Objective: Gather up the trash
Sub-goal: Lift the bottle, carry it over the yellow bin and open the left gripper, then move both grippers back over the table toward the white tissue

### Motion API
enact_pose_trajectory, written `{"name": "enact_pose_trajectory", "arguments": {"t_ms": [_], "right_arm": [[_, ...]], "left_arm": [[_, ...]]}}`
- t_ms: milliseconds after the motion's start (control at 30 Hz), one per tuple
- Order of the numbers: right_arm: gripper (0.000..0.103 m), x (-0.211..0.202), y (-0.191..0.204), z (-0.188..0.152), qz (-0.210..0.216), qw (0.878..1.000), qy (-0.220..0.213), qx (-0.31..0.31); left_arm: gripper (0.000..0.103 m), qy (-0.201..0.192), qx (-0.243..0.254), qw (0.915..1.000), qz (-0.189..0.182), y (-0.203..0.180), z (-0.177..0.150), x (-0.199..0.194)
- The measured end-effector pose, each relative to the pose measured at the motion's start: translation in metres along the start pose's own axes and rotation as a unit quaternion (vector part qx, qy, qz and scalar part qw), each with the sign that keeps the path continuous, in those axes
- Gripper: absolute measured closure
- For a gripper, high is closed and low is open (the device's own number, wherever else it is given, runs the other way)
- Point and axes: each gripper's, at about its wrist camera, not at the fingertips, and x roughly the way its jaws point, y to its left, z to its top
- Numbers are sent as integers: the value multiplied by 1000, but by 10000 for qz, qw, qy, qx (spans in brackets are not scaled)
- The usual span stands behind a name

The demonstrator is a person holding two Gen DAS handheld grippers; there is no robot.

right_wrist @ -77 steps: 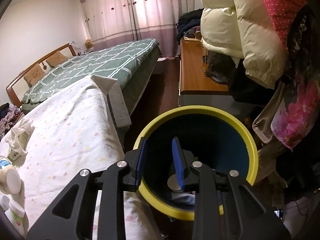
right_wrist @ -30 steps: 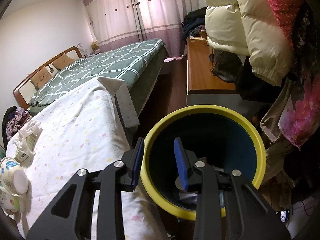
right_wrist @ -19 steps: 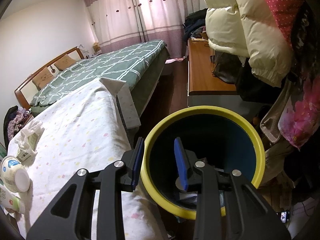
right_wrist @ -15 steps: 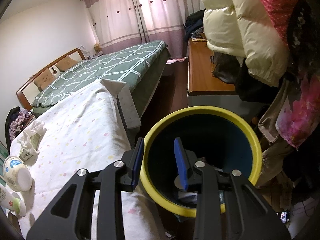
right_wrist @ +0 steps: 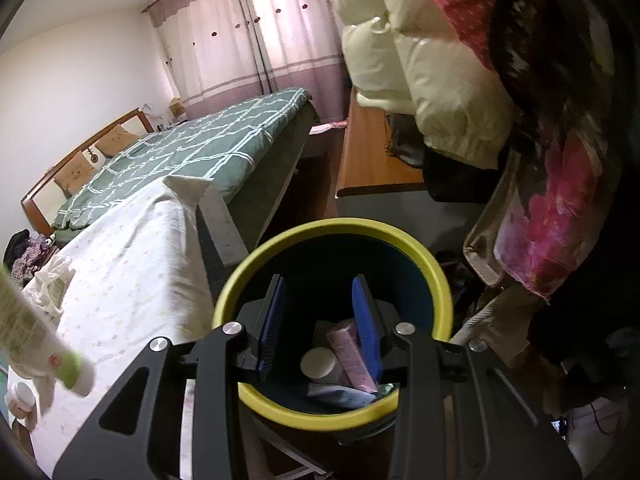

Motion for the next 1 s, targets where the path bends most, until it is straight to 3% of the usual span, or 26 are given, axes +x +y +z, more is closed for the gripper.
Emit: {"name": "enact_pose_trajectory", "arguments": {"t_ms": [367, 700, 767, 1000], "right_arm": [[68, 8, -24, -1, -118, 9998, 85, 95], [62, 12, -38, -1, -275, 9994, 142, 159], [62, 11, -36, -1, -283, 9994, 154, 149], [61, 6, -25, -4, -229, 9996, 140, 77]], "left_arm": [[51, 179, 344, 9981, -481, -78, 37, 85], [51, 732, 309, 9950, -603, -97, 24, 139], [34, 794, 272, 9950, -545, -97, 20, 142], [19, 326, 169, 9990, -270, -71, 15, 85]]}}
